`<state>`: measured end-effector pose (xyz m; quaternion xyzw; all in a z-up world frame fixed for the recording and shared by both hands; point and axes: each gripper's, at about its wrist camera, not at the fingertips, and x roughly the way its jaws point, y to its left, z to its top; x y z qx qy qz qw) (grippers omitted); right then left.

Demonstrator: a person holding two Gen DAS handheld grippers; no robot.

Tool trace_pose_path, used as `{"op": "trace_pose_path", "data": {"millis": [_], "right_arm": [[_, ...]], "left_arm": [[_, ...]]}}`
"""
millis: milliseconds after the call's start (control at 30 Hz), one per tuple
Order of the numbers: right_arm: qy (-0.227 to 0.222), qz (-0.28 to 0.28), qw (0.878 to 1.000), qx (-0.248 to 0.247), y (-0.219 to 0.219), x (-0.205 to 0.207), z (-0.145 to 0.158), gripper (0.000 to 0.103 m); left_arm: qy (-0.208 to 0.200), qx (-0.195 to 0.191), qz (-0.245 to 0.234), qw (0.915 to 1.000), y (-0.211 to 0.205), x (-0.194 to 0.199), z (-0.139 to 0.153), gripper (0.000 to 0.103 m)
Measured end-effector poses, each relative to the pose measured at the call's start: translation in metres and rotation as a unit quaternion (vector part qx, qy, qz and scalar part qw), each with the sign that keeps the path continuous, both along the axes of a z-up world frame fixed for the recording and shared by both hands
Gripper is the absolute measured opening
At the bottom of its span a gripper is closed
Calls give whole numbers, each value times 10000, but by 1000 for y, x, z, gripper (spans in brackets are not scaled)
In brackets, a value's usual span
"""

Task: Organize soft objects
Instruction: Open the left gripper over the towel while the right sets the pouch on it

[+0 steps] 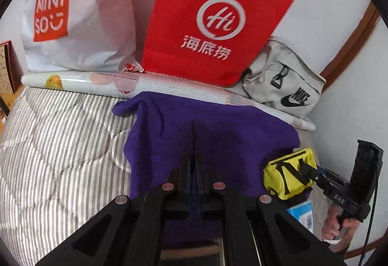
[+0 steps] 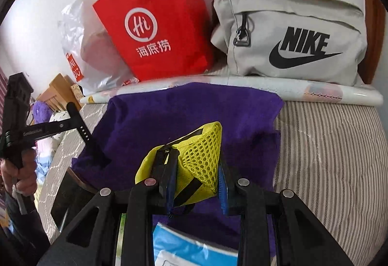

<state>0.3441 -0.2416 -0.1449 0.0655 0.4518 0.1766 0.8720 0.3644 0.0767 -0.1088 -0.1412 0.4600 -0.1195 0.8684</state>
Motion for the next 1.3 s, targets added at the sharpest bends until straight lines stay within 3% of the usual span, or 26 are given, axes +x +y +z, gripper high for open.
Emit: {"op": "trace_pose_path", "data": {"millis": [300, 500, 567, 600, 667, 767, 900, 1033, 1167, 1300], "right_arm": [[176, 42, 9992, -350, -5, 15, -15, 30], [282, 74, 9986, -447, -6, 21, -20, 33], [314, 98, 9984, -467, -7, 22, -21, 38], [338, 94, 9983, -455, -7, 22, -22, 42], [327, 14, 9984, -464, -9, 23, -20, 64], [119, -49, 9987, -490, -11, 19, -13, 76], [86, -176, 9985, -505, -13, 11, 0, 76], [-48, -396, 9966, -725, -13, -5, 15, 86], [-276, -338, 9959, -791, -9, -33, 33, 86], [-477, -291, 9970, -529, -6, -69, 47, 86]], "left_arm": [[315, 354, 89, 9988, -7, 47, -34, 4], [506, 482, 82, 9975, -9, 58, -49, 4], [549, 516, 107, 9971, -8, 58, -50, 4], [572, 544, 114, 9968, -7, 58, -51, 6], [626, 570, 100, 9964, -7, 58, -51, 12], [571, 697, 94, 9959, -8, 55, -48, 24], [508, 894, 147, 9946, -5, 42, -37, 35], [303, 1122, 291, 9928, -2, 19, -16, 58], [25, 1201, 453, 9917, 3, -10, 5, 62], [-277, 725, 467, 9959, 15, -55, 22, 64]]}}
